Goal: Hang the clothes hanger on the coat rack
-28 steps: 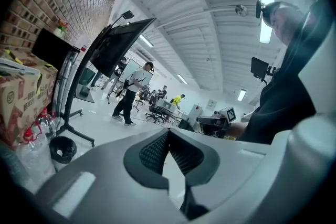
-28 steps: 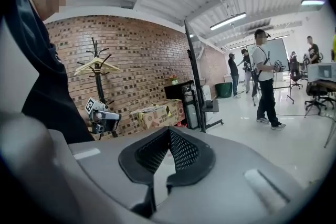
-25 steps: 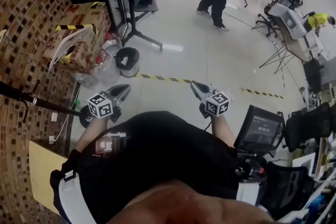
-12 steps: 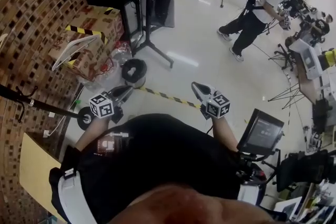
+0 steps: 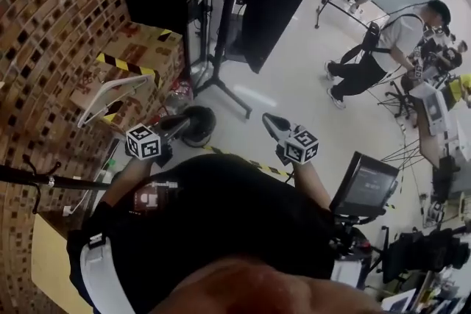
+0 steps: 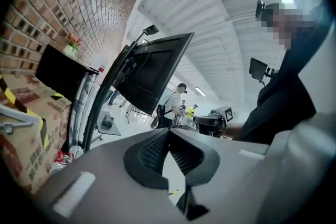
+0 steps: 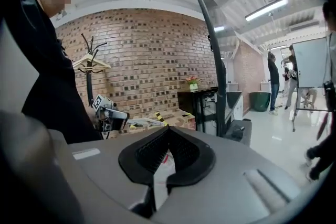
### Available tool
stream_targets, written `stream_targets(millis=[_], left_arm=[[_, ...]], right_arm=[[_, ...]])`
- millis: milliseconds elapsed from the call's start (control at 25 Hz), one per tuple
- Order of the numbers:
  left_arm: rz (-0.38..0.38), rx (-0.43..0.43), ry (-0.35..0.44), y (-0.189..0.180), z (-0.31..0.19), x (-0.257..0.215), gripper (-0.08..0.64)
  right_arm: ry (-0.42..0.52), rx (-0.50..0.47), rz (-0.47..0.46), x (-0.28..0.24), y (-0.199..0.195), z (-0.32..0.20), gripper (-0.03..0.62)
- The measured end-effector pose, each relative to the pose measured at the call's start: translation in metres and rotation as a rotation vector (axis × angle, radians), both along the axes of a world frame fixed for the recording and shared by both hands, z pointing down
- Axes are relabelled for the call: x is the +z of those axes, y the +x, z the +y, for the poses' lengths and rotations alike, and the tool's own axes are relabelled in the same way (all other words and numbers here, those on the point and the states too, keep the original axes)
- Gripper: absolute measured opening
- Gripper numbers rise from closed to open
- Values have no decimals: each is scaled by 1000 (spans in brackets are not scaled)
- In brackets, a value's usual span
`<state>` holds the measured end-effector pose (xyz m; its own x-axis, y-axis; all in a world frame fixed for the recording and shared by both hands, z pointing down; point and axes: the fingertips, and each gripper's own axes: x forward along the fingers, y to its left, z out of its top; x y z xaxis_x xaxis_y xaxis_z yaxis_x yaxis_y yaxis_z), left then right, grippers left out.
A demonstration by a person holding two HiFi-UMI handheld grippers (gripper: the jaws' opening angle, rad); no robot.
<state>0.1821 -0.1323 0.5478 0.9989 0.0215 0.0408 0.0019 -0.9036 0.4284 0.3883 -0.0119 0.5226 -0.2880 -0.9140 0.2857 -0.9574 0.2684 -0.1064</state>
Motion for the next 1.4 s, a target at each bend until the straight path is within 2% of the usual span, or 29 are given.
stream_targets(millis=[200, 480, 680, 840, 1000, 1120, 1400], left_arm=[[22, -102, 1, -12, -56, -4, 2], [-26, -424, -35, -54, -108, 9, 2], [-34, -674, -64, -93, -116, 16, 2], [-23, -833, -74, -123, -113, 18, 2], [-13, -949, -70, -182, -102, 22, 2], [0, -995, -63, -234, -96, 24, 2], [-53, -969, -71, -339, -90, 35, 2]], right_arm=[[-53, -190, 56, 14, -30, -77, 14], [-62, -566, 39, 14, -81, -199, 14], [-85, -847, 24, 33, -137, -241, 14], [-107, -1002, 44, 47, -174, -266, 14], [-111, -1074, 44, 49, -223, -281, 14], [-88, -1086, 37, 45, -271, -295, 14], [-61, -1040, 1, 23, -376, -324, 14]])
